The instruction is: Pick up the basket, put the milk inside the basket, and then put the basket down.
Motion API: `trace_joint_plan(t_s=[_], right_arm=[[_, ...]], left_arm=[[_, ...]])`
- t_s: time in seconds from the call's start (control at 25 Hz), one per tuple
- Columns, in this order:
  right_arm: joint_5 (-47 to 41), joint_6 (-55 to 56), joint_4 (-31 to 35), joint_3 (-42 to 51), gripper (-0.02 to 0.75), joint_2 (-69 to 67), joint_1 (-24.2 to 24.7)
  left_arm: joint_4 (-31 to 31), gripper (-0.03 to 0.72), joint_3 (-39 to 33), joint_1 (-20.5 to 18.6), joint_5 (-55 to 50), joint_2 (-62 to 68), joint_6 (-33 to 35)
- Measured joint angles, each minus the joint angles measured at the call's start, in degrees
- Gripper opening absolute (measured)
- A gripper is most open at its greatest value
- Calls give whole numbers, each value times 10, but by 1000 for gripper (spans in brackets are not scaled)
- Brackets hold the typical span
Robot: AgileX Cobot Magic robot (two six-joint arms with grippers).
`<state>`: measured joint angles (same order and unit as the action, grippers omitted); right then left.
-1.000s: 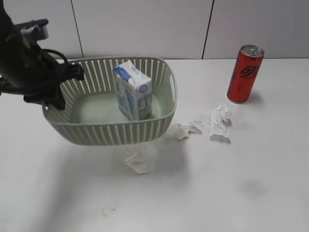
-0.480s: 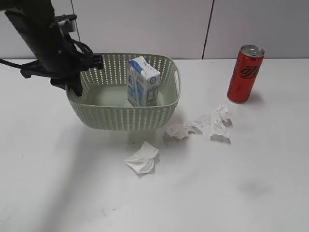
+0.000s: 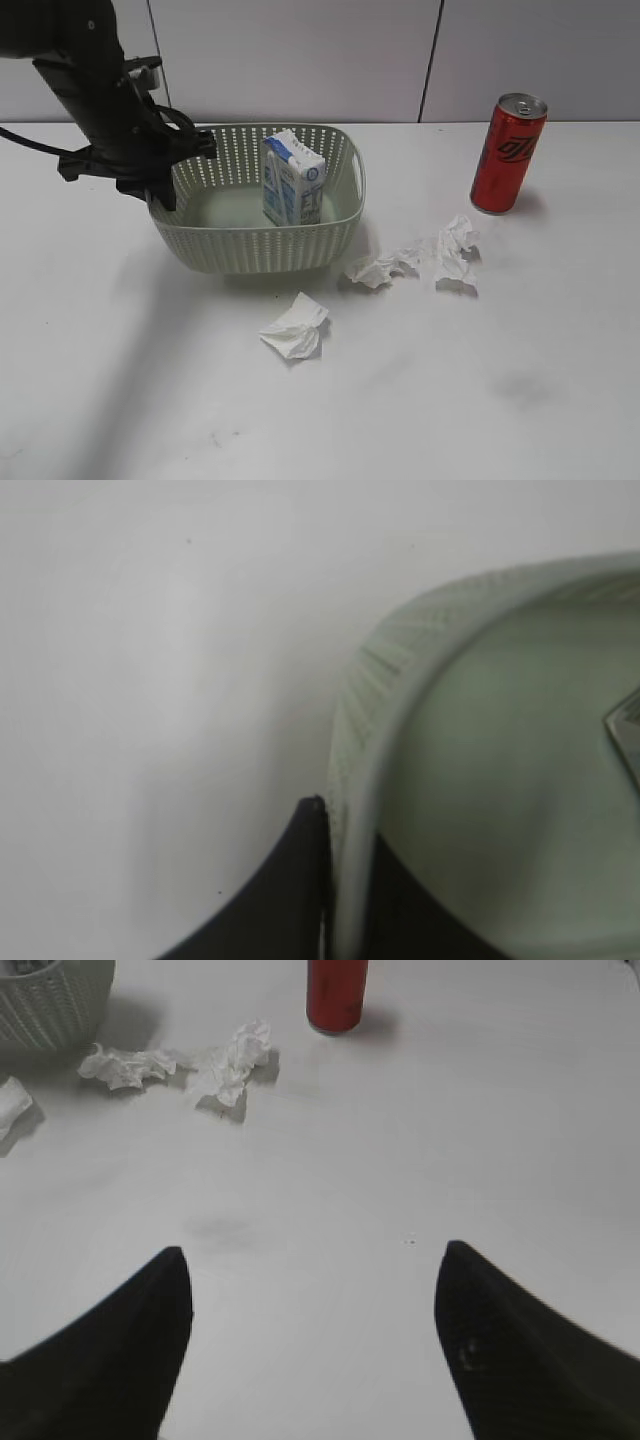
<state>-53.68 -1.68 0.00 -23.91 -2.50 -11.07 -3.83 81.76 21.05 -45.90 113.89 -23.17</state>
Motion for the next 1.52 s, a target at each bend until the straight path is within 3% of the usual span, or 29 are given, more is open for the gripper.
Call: trace_joint_plan(t_s=[0.52, 0.64, 0.84, 1.0, 1.16, 1.52], right_arm=[[-4, 6, -4, 1, 592, 27, 0], [-4, 6, -4, 1, 592, 27, 0], [-4, 7, -4, 1, 592, 27, 0], [-4, 8, -4, 1, 592, 27, 0], [-4, 8, -4, 1, 592, 27, 0], [-4, 8, -4, 1, 592, 27, 0]], left_arm=[[-2, 10, 1, 0, 50, 25, 27], [-7, 101, 1, 0, 63, 25, 35], [-12, 404, 2, 0, 70, 21, 40], [-13, 552, 23, 0, 38, 18, 41], [-14, 624, 67, -17, -19, -3, 62], [-13, 626, 121, -123, -210, -66, 207]])
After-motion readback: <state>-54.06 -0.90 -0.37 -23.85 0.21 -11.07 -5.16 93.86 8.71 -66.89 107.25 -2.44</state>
